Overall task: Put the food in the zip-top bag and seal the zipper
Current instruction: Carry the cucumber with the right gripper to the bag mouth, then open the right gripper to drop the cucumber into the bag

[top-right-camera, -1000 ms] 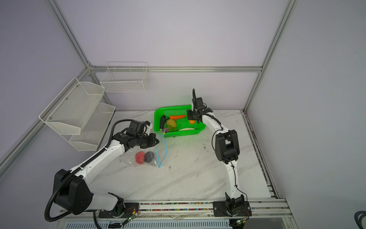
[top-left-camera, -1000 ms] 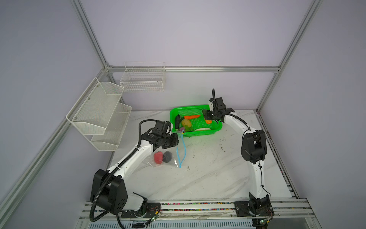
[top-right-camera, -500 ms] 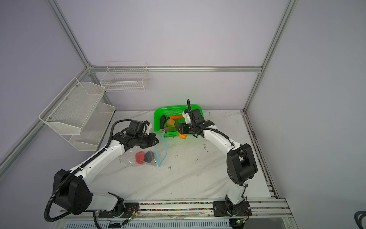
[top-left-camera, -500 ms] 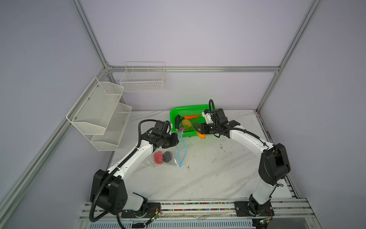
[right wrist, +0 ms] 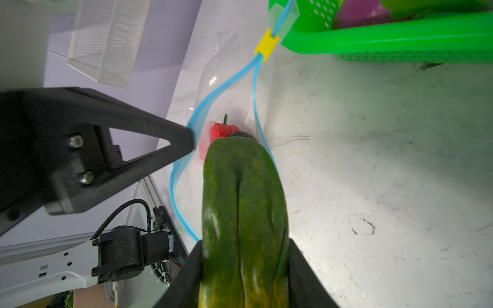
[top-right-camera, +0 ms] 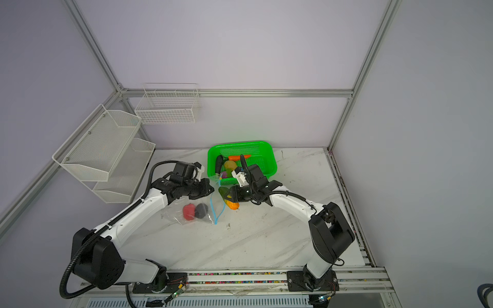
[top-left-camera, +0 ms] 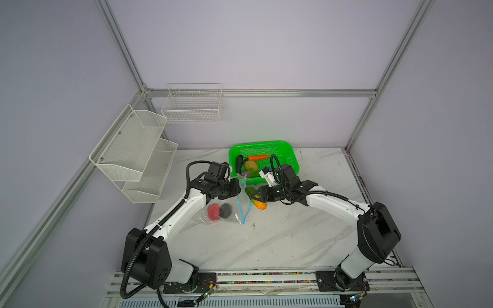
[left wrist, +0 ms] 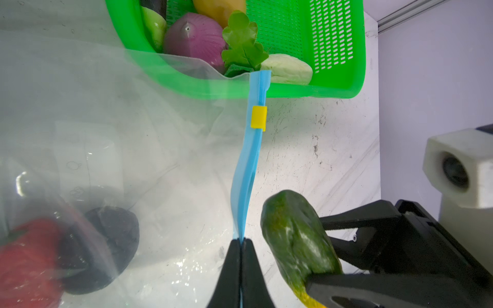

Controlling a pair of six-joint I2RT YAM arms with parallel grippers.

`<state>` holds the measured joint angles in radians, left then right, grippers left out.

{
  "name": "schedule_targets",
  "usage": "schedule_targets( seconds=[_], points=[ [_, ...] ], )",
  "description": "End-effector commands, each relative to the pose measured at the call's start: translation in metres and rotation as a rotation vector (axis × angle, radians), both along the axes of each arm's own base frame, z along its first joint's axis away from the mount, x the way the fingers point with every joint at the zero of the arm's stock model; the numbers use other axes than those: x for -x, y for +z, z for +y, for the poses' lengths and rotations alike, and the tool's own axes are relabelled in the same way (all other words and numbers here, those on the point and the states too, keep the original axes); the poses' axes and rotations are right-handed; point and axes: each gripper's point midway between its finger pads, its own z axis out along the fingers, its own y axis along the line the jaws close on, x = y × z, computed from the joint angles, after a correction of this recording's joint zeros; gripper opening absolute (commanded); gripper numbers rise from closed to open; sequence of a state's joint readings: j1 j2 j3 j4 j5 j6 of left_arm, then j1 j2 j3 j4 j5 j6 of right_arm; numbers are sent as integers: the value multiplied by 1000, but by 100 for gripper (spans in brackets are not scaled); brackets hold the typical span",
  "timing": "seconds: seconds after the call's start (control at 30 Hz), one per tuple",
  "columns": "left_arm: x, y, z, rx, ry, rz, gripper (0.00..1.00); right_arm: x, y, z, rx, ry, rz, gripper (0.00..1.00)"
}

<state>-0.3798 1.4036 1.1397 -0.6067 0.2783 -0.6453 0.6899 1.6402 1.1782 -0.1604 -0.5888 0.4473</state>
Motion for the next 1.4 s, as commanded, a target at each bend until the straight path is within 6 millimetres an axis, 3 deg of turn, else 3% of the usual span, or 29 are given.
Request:
schedule_targets(
  seconds=[0.0, 0.3, 0.53, 0.93, 1.1, 1.37],
  points=[
    [-14, 49, -4, 60, 15, -125, 0, 2, 19, 19, -86, 31, -26, 42],
    [-11, 52, -3, 68, 18, -131, 0, -4, -2, 38, -73, 47, -4, 42],
    [-10, 51, -1, 65, 22, -132, 0, 1, -4, 34, -65, 53, -5, 42],
    [-5, 55, -2, 85, 22, -139, 0, -22, 1, 48, -106, -34, -10, 42],
    [-4, 59, -2, 90, 22, -149, 0, -23, -8, 59, -95, -57, 1, 44],
    [-1, 58, -2, 95, 19, -150, 0, -29, -22, 59, -74, -110, 6, 45]
  ],
)
